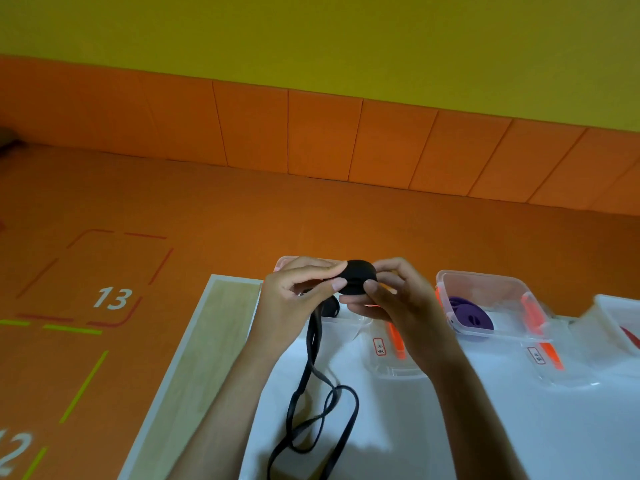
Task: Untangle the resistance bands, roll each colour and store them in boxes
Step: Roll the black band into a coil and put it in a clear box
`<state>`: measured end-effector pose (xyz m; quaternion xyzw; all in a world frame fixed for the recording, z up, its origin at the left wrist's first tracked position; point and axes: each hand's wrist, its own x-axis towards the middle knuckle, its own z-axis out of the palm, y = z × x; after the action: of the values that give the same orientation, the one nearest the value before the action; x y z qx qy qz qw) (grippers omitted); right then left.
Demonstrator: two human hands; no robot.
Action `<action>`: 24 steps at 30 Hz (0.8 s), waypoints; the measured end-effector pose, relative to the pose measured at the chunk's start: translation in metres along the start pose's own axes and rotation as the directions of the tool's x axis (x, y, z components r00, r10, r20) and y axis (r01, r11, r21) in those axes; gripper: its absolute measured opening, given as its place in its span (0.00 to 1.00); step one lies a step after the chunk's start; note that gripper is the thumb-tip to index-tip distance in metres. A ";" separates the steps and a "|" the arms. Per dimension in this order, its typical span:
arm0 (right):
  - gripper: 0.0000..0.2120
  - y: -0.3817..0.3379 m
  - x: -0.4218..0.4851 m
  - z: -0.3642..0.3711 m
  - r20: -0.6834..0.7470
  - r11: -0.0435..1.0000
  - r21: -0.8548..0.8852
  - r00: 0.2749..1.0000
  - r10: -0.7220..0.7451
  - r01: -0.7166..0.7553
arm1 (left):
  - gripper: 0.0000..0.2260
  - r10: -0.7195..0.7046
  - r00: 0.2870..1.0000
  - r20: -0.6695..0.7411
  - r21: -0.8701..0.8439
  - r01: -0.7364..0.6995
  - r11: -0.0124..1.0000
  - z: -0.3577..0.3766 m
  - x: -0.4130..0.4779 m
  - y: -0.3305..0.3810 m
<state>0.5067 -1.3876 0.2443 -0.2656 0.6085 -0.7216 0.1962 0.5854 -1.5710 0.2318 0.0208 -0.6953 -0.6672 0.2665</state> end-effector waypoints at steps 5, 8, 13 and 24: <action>0.10 0.005 0.002 -0.005 0.024 0.932 -0.325 0.987 -0.160 0.159 | 0.15 -0.030 0.999 0.033 0.000 0.030 1.000 -0.008 0.005 0.002; 0.11 0.007 0.004 -0.005 0.002 0.954 -0.264 0.990 -0.143 0.139 | 0.11 -0.110 0.989 -0.104 -0.110 0.098 0.989 -0.003 0.001 -0.005; 0.10 0.020 0.002 0.001 -0.073 0.997 -0.006 0.994 -0.075 0.075 | 0.08 -0.110 0.990 -0.084 -0.083 0.103 0.991 -0.005 0.002 -0.016; 0.14 0.015 0.007 0.006 -0.053 0.999 0.030 0.998 -0.018 0.019 | 0.10 -0.040 0.996 -0.078 -0.064 0.035 0.997 -0.004 0.006 -0.010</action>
<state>0.5043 -1.3997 0.2311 -0.2492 0.5999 -0.7393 0.1775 0.5786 -1.5780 0.2246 0.0521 -0.6625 -0.6921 0.2817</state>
